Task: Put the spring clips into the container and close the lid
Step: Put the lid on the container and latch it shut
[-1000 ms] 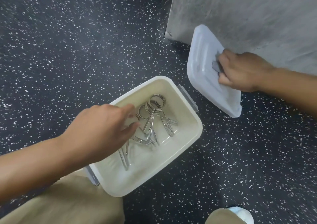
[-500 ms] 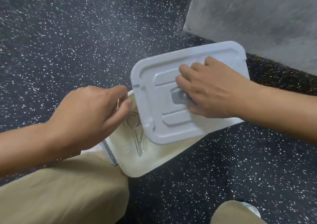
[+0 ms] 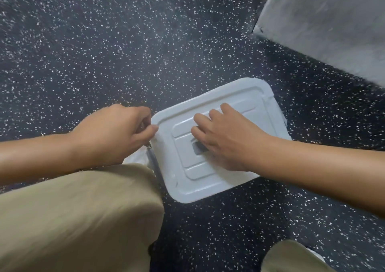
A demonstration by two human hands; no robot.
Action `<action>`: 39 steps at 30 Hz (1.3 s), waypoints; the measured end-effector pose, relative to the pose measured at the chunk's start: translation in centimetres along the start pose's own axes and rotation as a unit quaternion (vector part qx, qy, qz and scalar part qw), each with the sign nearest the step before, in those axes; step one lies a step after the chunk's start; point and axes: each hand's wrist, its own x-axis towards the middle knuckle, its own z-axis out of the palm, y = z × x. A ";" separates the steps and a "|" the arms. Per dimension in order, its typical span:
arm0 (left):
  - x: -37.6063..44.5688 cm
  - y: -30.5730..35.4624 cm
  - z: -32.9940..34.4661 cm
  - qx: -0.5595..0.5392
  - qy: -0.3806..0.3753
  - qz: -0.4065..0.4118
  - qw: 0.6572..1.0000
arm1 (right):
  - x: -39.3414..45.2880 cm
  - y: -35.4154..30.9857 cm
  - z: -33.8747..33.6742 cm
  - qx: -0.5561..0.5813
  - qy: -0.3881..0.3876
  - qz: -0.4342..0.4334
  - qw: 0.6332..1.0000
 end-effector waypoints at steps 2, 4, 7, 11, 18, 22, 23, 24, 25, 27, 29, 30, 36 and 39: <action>0.0 -0.9 0.4 0.003 -0.037 -0.031 0.999 | 0.4 -0.3 0.0 0.000 0.001 0.003 1.000; -0.1 -1.4 1.2 -0.019 -0.075 -0.073 0.994 | 0.6 -0.6 0.2 0.007 0.002 0.003 1.000; -0.2 -1.8 2.7 -0.083 -0.113 -0.145 0.979 | 0.1 -0.6 0.4 0.040 0.019 0.006 0.999; -0.2 -1.3 4.2 -0.192 -0.174 -0.214 0.942 | -1.4 1.3 0.9 0.151 0.093 0.012 0.984; 0.1 0.1 5.9 -0.339 -0.185 -0.234 0.892 | -6.1 5.1 4.9 0.336 0.135 0.309 0.879; -0.1 0.2 6.0 -0.368 -0.162 -0.230 0.886 | -7.6 5.4 5.9 0.489 0.022 0.457 0.743; -0.2 0.4 6.0 -0.361 -0.156 -0.226 0.891 | -7.8 5.5 6.1 0.521 -0.012 0.470 0.712; -0.3 0.5 5.9 -0.335 -0.146 -0.217 0.905 | -8.0 5.5 6.3 0.548 -0.041 0.474 0.688; -0.5 0.6 5.8 -0.303 -0.130 -0.207 0.921 | -8.0 5.5 6.5 0.571 -0.058 0.467 0.673; -0.8 1.0 5.6 -0.270 -0.092 -0.198 0.938 | -8.1 5.7 6.7 0.598 -0.058 0.448 0.662; -1.0 1.4 5.5 -0.272 -0.068 -0.191 0.940 | -8.1 6.0 6.7 0.615 -0.048 0.436 0.656; -1.1 1.5 5.5 -0.278 -0.059 -0.188 0.940 | -8.1 6.2 6.6 0.620 -0.044 0.433 0.653; -1.6 1.9 5.7 -0.264 -0.021 -0.126 0.956 | -7.7 6.9 6.6 0.608 -0.046 0.431 0.665; -1.2 2.4 5.6 -0.165 0.023 -0.013 0.986 | -7.6 7.1 6.5 0.565 -0.053 0.452 0.688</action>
